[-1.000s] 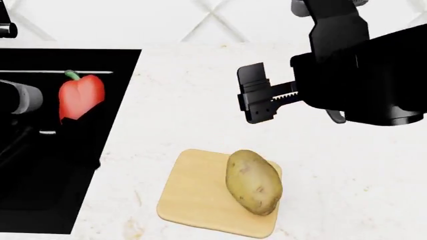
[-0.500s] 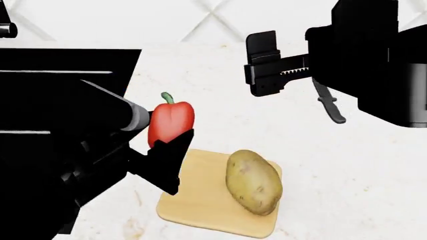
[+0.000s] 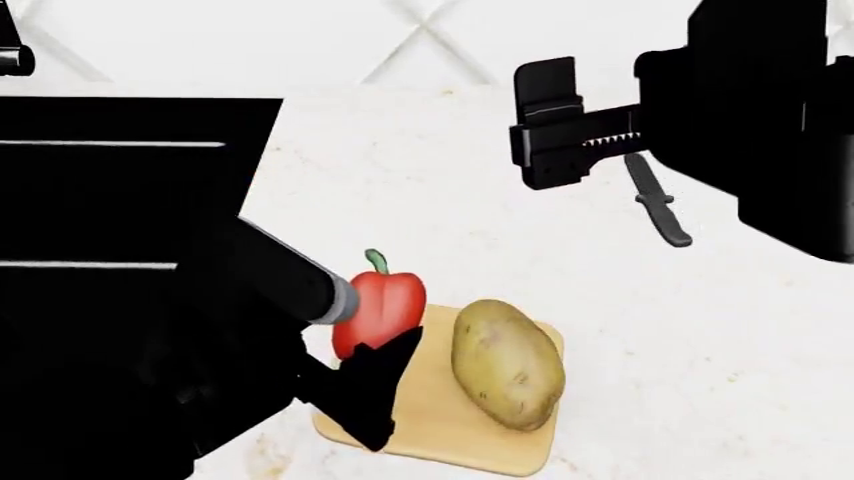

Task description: Pick the vegetables from the sink and place them on the cutting board.

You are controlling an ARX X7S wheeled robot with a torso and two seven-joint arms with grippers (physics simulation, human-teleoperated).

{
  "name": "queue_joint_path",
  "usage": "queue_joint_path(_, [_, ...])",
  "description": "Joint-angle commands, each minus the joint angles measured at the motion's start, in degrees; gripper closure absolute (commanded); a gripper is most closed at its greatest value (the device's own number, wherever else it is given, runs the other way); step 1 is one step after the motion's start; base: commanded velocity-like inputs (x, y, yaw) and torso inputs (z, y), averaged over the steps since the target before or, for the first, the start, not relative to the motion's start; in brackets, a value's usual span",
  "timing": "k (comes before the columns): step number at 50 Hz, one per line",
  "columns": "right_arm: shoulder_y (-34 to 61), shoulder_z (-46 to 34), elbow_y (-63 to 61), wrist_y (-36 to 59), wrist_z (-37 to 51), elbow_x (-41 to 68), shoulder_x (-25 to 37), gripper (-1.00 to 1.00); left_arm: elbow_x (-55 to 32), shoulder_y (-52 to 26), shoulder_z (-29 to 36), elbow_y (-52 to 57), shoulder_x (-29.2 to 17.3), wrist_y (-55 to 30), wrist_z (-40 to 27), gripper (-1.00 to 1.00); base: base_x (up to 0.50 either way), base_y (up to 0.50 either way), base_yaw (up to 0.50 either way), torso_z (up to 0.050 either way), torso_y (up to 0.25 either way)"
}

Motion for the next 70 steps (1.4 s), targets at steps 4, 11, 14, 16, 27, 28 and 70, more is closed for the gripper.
queue_joint_path(4, [-1.49, -0.27, -0.48, -0.62, -0.27, -0.23, 0.71, -1.00, -0.63, 0.06, 2.54, -1.44, -0.20, 0.60, -0.48, 1.00, 0.00, 0.00, 0.00, 0.000, 0.003])
queue_joint_path(11, [-2.39, -0.16, -0.77, -0.86, 0.17, 0.42, 0.93, -1.00, -0.70, -1.00, 2.82, -2.12, -0.18, 0.36, -0.89, 1.00, 0.00, 0.00, 0.00, 0.000, 0.000])
queue_joint_path(14, [-2.30, -0.11, -0.75, -0.88, 0.27, 0.46, 1.12, -1.00, -0.69, -1.07, 2.90, -2.54, -0.51, 0.51, -0.90, 1.00, 0.00, 0.00, 0.00, 0.000, 0.000])
queue_joint_path(16, [-2.47, -0.10, -0.84, -0.93, 0.39, 0.56, 1.20, -1.00, -0.85, -1.16, 2.96, -2.28, -0.55, 0.30, -1.01, 1.00, 0.00, 0.00, 0.00, 0.000, 0.000])
queue_joint_path(27, [-2.21, -0.36, -0.48, -0.78, 0.21, 0.51, 0.89, -1.00, -2.08, -1.55, 2.88, -0.56, -0.56, -0.71, -1.47, -1.00, 0.00, 0.00, 0.00, 0.000, 0.000])
queue_joint_path(28, [-1.96, -0.42, -0.39, -0.66, 0.13, 0.46, 0.81, -1.00, -2.13, -1.85, 2.68, -0.72, -0.25, -0.84, -1.73, -1.00, 0.00, 0.00, 0.00, 0.000, 0.000])
queue_joint_path(70, [-3.98, 3.75, -6.76, -7.73, -1.52, -1.04, 5.70, -1.00, -7.82, -23.23, -17.70, -4.94, -6.82, -10.64, -3.93, -1.00, 0.00, 0.00, 0.00, 0.000, 0.000])
